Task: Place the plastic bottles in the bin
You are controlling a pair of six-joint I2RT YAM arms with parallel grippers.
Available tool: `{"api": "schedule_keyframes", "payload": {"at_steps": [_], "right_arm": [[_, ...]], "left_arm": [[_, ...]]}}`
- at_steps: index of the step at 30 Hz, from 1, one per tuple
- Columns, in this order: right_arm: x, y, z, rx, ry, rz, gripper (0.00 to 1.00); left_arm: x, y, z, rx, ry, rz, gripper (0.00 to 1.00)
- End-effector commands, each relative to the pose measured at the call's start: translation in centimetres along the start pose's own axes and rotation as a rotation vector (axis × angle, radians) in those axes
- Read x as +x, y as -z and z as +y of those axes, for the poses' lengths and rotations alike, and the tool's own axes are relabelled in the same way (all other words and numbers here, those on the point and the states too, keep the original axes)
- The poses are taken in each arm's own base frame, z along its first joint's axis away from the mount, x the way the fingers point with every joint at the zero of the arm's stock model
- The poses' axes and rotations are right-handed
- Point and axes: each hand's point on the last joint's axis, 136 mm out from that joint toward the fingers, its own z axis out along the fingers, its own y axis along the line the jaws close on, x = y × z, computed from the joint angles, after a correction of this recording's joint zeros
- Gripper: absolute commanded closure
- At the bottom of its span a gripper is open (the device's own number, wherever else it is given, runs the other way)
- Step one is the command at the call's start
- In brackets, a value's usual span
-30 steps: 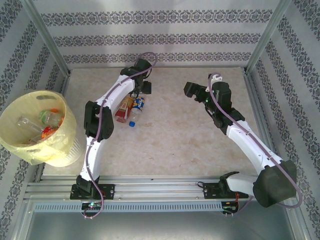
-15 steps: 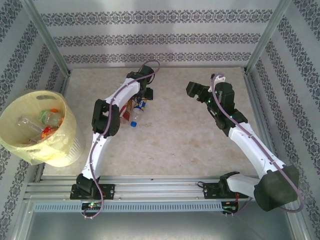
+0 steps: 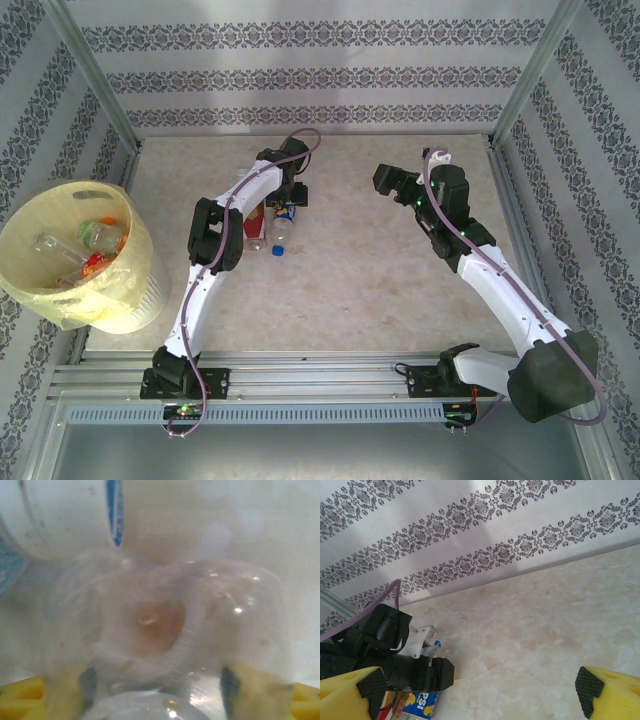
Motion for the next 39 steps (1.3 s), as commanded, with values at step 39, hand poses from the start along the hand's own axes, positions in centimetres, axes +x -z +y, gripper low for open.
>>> {"api": "schedule_keyframes", "payload": {"at_steps": [39], "right_arm": [[3.1,-4.2,16.6,-0.516,0.251,0.034,0.02]], "left_arm": [[1.1,45.8,12.4,-0.035,0.095,-1.028,0.47]]}}
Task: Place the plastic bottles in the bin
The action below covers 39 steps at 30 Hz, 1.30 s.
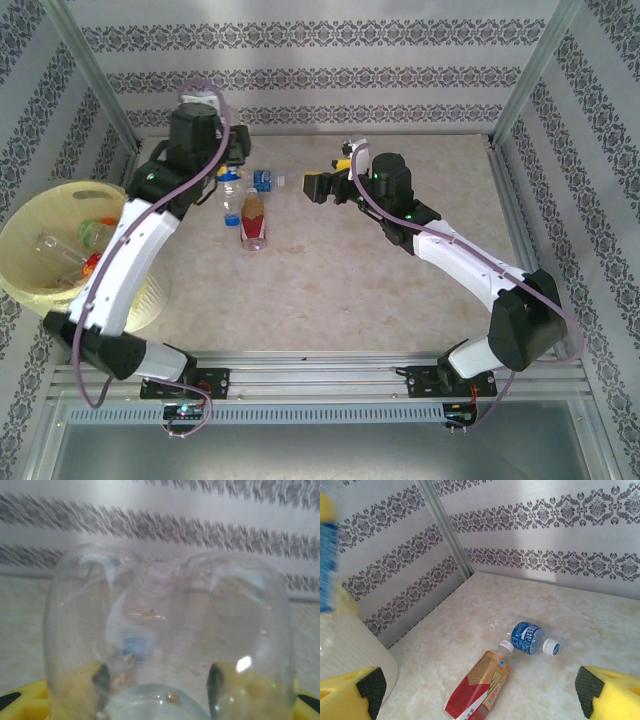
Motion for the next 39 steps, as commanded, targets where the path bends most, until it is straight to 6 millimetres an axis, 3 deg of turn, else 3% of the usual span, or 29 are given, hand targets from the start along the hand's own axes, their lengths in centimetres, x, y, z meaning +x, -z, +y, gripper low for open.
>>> {"api": "schedule_keyframes", "payload": {"at_steps": [1,5,10,15,18,21,25,32,39], "right_arm": [[-2.1,-0.2,0.2,0.013,0.023,-0.064,0.02],[-2.1,-0.5,-0.2,0.027,0.007,-0.065,0.02],[-2.1,-0.7,-0.4,0.035,-0.004,-0.061,0.02],[-2.3,-0.7,-0.3,0.036,-0.004,-0.059,0.02],[-2.5,-0.8,-0.2,0.031,-0.006,-0.057,0.02],[-2.6,-0.9,-0.2,0.029,-0.011,-0.058,0.02],[-2.6,-1.3,0.0,0.016,-0.029,-0.053,0.02],[-2.6,-1.3,0.3,0.005,-0.037,-0.044,0.02],[-2.6,-1.0,0.1,0.021,-0.021,-0.046,0.02]], "left_arm": [[-5.1,5.5,4.1,-0.168,-0.052,-0.189,0.47],[-8.3,10.6,8.6,-0.398,-0.089,-0.32,0.47],[-10.4,15.9,14.4,-0.671,-0.085,-0.433,0.47],[-9.9,20.0,21.1,-0.918,-0.02,-0.458,0.48],[-8.7,21.7,23.9,-1.023,0.01,-0.459,0.49],[-6.7,21.8,25.8,-1.064,0.053,-0.419,0.48],[-3.8,20.2,27.4,-1.044,0.143,-0.359,0.49],[-0.5,16.3,28.1,-0.952,0.263,-0.296,0.47],[1.0,15.3,28.3,-0.946,0.307,-0.242,0.26]]}}
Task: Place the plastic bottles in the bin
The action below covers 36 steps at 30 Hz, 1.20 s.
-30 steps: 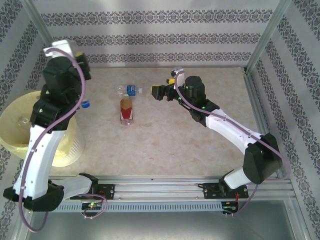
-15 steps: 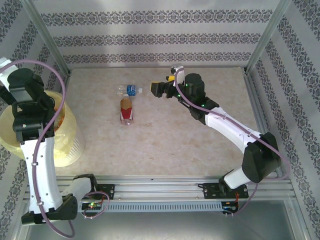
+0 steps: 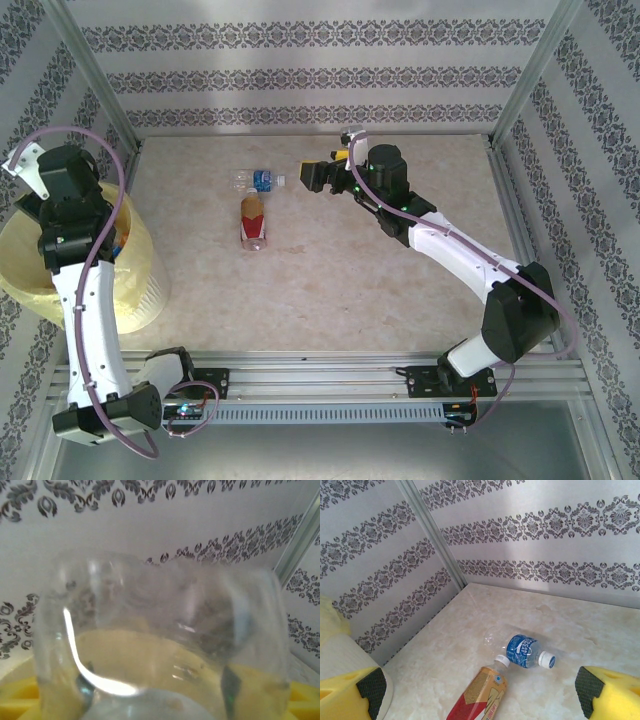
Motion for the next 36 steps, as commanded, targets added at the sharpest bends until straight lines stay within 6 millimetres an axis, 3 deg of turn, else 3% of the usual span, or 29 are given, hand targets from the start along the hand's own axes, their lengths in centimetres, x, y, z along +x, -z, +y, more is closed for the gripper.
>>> {"api": "schedule_keyframes", "payload": {"at_steps": [1,8,17,21,28,31,36], "right_arm": [[-1.1,0.3,0.8,-0.016,0.009,-0.022,0.02],[-1.0,-0.1,0.6,-0.012,-0.01,-0.015,0.02],[-1.0,-0.5,0.2,0.004,-0.025,-0.01,0.02],[-0.9,-0.5,0.1,0.008,-0.032,-0.005,0.02],[-0.8,-0.5,0.0,0.017,-0.035,0.01,0.02],[-0.9,-0.5,-0.2,0.027,-0.039,0.007,0.02],[-0.9,-0.5,0.0,0.022,-0.049,0.013,0.02]], "left_arm": [[0.2,0.4,0.4,0.008,0.053,0.02,0.25],[-0.4,1.4,-0.7,0.088,0.092,0.053,0.12],[-1.1,2.3,-3.5,0.242,0.156,0.101,0.04],[-0.1,1.2,-3.7,0.216,0.141,0.124,0.0],[3.5,-2.0,-6.5,0.237,0.081,0.243,0.0],[4.8,-3.4,-5.5,0.173,0.101,0.269,0.02],[6.2,-4.6,-1.3,0.016,0.136,0.3,0.1]]}}
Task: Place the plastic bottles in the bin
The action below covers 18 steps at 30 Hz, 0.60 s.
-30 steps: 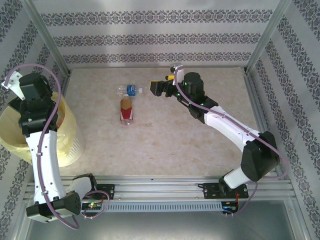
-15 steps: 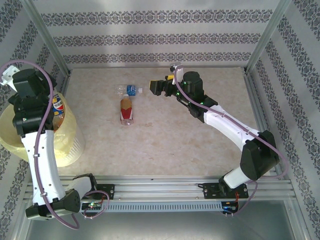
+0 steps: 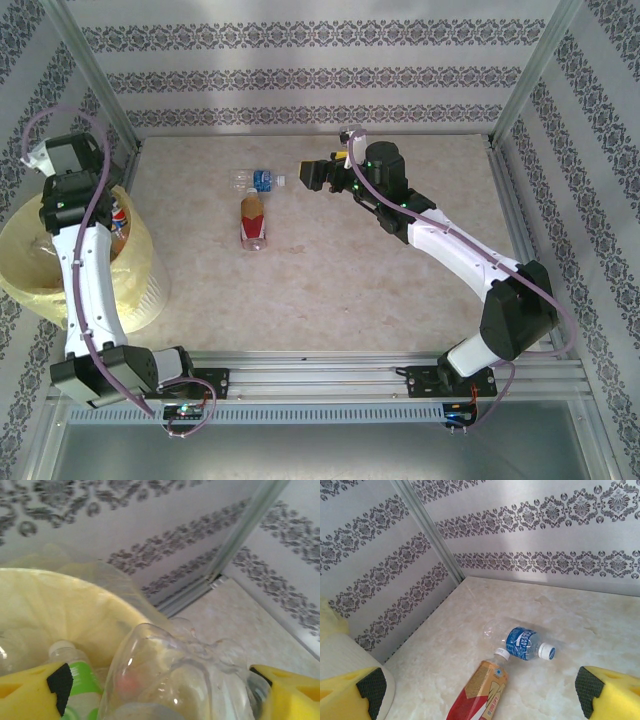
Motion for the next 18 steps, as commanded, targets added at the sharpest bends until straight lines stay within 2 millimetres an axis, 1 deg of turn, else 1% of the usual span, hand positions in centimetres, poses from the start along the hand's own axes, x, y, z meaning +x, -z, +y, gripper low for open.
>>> {"api": "schedule_keyframes", "payload": {"at_steps": [1,3,6,9,11,14,18], "right_arm": [[-1.2,-0.2,0.4,0.002,-0.013,-0.023,0.02],[-1.3,-0.2,0.4,0.0,-0.018,-0.025,0.02],[-1.4,-0.3,0.7,-0.009,-0.024,-0.027,0.02],[-1.6,-0.3,0.9,-0.018,-0.025,-0.028,0.02],[-1.6,-0.2,1.0,-0.019,-0.022,-0.026,0.02],[-1.5,0.0,1.1,-0.015,-0.015,-0.027,0.02],[-1.5,0.2,1.0,-0.012,-0.013,-0.029,0.02]], "left_arm": [[0.2,0.7,3.4,-0.113,0.056,-0.002,0.11],[0.3,1.3,5.1,-0.161,0.076,-0.014,0.12],[1.1,1.8,7.2,-0.229,0.104,-0.013,0.13],[1.9,1.8,8.4,-0.26,0.135,0.004,0.13],[1.8,2.0,8.1,-0.24,0.148,0.008,0.14],[1.2,2.5,7.7,-0.217,0.16,0.001,0.14],[0.0,3.8,6.9,-0.164,0.167,-0.018,0.09]]}}
